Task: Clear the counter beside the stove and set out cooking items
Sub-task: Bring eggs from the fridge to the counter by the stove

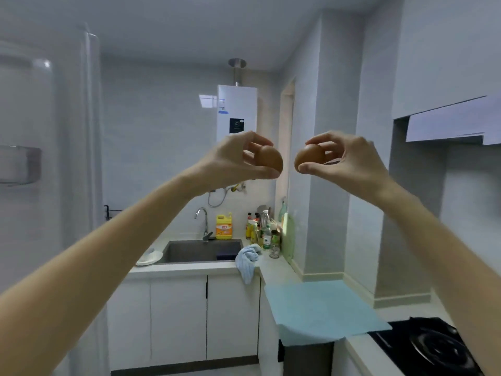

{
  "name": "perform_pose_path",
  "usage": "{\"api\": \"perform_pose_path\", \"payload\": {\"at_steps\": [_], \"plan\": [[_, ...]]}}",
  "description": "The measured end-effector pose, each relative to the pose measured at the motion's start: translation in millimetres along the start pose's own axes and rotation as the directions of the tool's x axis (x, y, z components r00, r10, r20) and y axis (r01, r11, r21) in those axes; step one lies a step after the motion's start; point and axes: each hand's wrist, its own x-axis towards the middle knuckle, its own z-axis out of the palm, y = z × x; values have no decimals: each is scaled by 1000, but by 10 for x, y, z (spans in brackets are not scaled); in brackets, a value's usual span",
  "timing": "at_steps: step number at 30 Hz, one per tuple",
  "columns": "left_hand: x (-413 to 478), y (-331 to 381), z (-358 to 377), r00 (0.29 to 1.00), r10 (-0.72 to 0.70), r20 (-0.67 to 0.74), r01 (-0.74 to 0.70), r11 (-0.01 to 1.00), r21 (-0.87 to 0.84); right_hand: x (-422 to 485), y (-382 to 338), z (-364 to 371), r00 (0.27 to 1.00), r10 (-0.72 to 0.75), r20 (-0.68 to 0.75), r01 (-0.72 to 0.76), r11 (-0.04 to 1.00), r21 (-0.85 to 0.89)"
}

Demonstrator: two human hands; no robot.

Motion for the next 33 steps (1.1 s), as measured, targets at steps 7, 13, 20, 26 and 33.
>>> {"api": "perform_pose_path", "payload": {"at_steps": [7,13,20,26,33], "plan": [[532,327,1477,989,103,105,-87,986,-145,-615,998,-831,982,180,-51,-186,969,-165],[912,738,2751,956,215,201,-152,945,-288,-1221,1710,-1605,936,330,-125,-352,897,-268],[1176,1239,4026,884,339,323,-185,887,-423,-1963,2283,-2354,825,501,-261,-565,748,-350],[1273,1556,5014,796,444,413,-161,811,-562,-2623,2627,-2762,685,624,-376,-729,583,-360],[1227,1875,6074,648,571,504,-99,719,-688,-3375,2759,-3007,485,703,-521,-874,373,-311]]}}
